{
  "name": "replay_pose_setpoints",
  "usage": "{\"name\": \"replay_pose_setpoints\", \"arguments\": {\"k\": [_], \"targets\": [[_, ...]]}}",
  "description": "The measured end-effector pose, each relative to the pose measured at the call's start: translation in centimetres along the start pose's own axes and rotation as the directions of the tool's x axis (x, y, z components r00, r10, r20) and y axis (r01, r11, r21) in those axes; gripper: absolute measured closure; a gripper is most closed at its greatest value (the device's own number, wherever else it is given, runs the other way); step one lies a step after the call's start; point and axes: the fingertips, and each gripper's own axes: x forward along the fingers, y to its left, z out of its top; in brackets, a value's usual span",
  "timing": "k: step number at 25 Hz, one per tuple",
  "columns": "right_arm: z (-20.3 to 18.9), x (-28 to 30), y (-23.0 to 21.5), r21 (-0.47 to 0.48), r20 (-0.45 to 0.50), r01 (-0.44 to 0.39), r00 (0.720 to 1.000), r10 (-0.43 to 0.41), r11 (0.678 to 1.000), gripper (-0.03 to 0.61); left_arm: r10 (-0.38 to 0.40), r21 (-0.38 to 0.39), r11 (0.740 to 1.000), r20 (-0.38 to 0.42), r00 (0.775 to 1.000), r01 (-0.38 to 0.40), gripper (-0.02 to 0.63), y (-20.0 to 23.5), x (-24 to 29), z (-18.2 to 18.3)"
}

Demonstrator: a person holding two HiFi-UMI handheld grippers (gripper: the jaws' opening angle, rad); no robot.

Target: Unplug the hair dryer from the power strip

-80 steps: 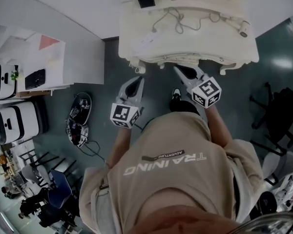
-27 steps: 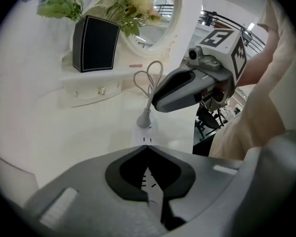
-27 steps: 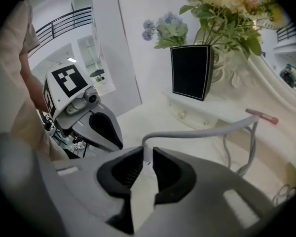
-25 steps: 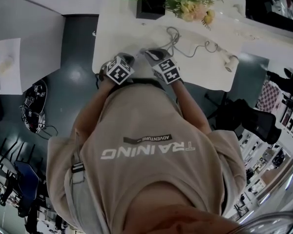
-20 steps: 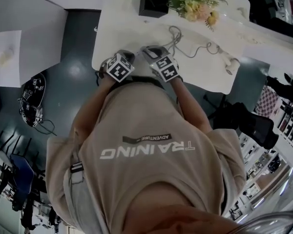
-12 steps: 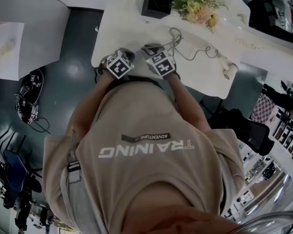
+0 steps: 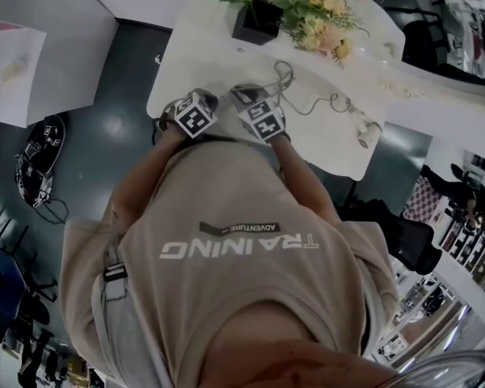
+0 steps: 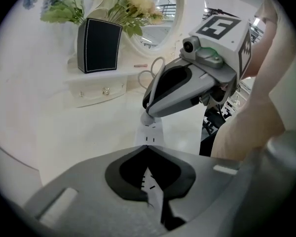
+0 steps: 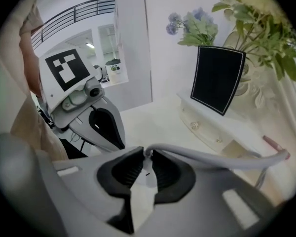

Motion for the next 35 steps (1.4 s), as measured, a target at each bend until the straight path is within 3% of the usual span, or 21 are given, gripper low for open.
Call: {"name": "replay_pose_setpoints", "arguments": {"k": [3,6,10,12,14,16,19,22,25,28,35], "targets": [[1.5,-1.2,-0.4,0.002,0.044,-0.006,0.999,0.006,1.000,0.515,0.022,0.011,1.000,-0.003,1.000,-0.022,0.615,0.0,0.1,0.1],[3.2,-2.9,-1.2,0.050,0.105,-0.031,0.994,0.026,0.998,0.515,0.019,-0.034,0.999,0.007,1.000,-0.019,0.615,0.3,0.0,-0.1],[5.3,-6.0,-1.6,0.151,0.234,-0.113,0.969,0.076,0.982,0.515,0.001,-0.211,0.977,0.185,0.983,0.038,0.615,1.0,-1.5,1.8],[6.4,-7.7,-2.1,0.205,0.315,-0.147,0.946,0.077,0.968,0.514,0.023,-0.239,0.970,0.278,0.960,0.046,0.617,1.5,-3.2,3.4],[7.4,-9.5,-2.9,0.255,0.393,-0.174,0.918,0.062,0.951,0.514,0.064,-0.223,0.975,0.368,0.928,0.021,0.615,2.1,-5.6,5.3],[8.1,-11.4,-3.5,0.289,0.467,-0.202,0.883,0.047,0.936,0.514,0.104,-0.206,0.979,0.467,0.878,-0.007,0.615,2.4,-8.6,7.4],[9.2,-14.2,-4.2,0.302,0.598,-0.268,0.801,0.038,0.915,0.514,0.155,-0.164,0.984,0.589,0.793,-0.070,0.617,2.4,-13.5,10.4],[10.4,-16.8,-4.8,0.279,0.707,-0.320,0.706,0.032,0.905,0.514,0.187,-0.114,0.982,0.665,0.724,-0.149,0.615,2.4,-17.8,12.8],[10.9,-18.5,-5.4,0.260,0.751,-0.330,0.660,0.025,0.907,0.514,0.202,-0.137,0.979,0.709,0.675,-0.149,0.617,2.6,-20.4,14.2],[10.9,-18.9,-5.5,0.246,0.750,-0.307,0.661,0.020,0.919,0.514,0.214,-0.172,0.977,0.720,0.660,-0.130,0.617,3.3,-20.9,14.5],[10.7,-17.7,-4.9,0.225,0.717,-0.278,0.696,0.035,0.934,0.514,0.233,-0.184,0.972,0.695,0.680,-0.144,0.615,3.8,-19.8,13.5]]}}
